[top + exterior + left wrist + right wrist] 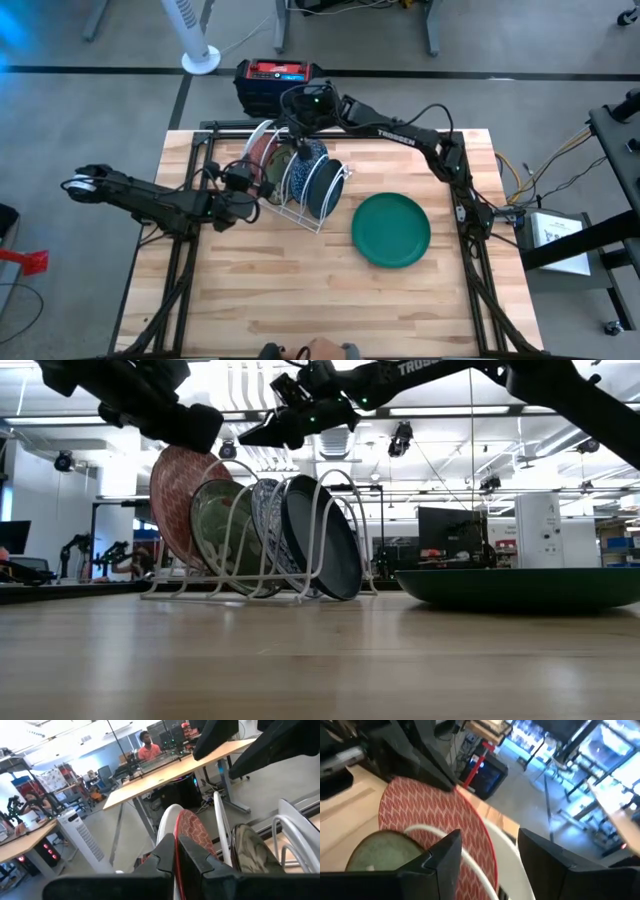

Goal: Sort dishes
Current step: Remove the orange patterned plate from the dish rack

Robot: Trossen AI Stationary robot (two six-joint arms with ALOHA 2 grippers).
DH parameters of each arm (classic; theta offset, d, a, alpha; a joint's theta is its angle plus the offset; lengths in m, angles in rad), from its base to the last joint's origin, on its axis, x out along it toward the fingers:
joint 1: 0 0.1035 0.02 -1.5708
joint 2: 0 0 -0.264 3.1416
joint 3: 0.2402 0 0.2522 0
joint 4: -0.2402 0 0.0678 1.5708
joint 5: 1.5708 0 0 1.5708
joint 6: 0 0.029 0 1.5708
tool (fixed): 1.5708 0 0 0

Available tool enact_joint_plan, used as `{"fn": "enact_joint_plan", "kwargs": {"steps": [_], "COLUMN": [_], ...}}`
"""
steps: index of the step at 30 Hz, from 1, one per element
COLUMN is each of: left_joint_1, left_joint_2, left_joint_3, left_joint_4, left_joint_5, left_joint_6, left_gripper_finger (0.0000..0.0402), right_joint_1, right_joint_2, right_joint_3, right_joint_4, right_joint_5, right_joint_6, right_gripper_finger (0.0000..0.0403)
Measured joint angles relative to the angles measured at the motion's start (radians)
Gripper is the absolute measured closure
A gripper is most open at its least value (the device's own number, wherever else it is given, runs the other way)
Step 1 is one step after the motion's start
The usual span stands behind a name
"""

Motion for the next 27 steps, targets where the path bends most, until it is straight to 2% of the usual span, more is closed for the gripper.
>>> {"fn": "enact_joint_plan", "kwargs": {"steps": [4, 27], "left_joint_1": [0.000, -0.026], "left_joint_2": [0.010, 0.128], "left_joint_3": [0.000, 0.161], "left_joint_4": [0.000, -0.001], "left_joint_5": [0.008, -0.010], "left_joint_6": [0.000, 0.208], "left_gripper_finger": [0.0401, 0.0401], "right_joint_1": [0.009, 0.049], "right_joint_2": [0.000, 0.009], "right_joint_3": [-0.024, -0.043], "right_joint_4": [0.053, 0.076], "right_joint_5": [-0.001, 0.001], "right_joint_6": [-0.007, 0.036], "right_gripper_finger": [0.0222, 0.0229]}}
